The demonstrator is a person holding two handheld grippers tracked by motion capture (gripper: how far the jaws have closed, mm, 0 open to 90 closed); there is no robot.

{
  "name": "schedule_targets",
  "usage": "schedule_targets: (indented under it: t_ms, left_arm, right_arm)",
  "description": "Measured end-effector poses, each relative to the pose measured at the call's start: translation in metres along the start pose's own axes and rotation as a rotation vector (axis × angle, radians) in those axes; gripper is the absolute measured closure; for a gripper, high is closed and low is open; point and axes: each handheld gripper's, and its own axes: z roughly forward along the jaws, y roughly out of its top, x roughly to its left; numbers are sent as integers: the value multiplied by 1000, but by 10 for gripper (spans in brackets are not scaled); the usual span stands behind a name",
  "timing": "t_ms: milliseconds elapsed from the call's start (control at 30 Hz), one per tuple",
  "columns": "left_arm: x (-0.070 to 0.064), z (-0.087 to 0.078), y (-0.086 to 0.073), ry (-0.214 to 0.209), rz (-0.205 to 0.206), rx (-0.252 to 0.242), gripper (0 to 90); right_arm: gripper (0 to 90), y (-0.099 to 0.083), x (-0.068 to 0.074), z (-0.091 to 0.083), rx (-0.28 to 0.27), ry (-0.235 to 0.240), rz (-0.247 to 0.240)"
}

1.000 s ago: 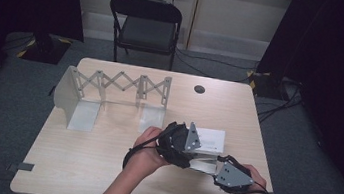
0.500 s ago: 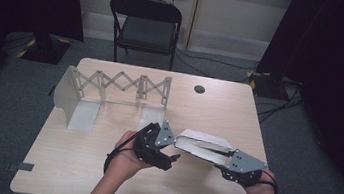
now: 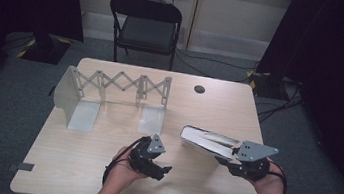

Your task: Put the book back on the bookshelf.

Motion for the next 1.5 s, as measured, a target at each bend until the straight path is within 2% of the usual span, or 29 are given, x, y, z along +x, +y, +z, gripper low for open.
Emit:
schedule_targets:
  t_ms: [167,267,600,733,833,1133,1367,1500]
  left_arm:
    - [2,7,-5,-4,-5,9,195]
    - [2,9,-8,-9,-14,7,195]
    - [5,26,-21,-14,-15,79,177]
    - [3,30,-24,1,2,99,172]
    - [3,31,-25,-2,-5,102,162]
    - [7,31,-30,-6,-11,68,134]
    - [10,33,-34,6,-14,52,44]
    - [12,34,-37,-8,-13,30,0]
  right_arm:
    - [655,3,-4,0,12,15,7]
    - [656,3,-7,-1,11,26,28]
    - [660,5,-14,-6,18,88,90]
    - [663,4,-17,-9,16,118,117]
    - [669,4,-19,-11,17,141,130]
    - [672,3,-21,-14,19,169,159]
    - [676,3,-23,-15,30,195,186]
    - [676,2,-23,-17,27,210,185]
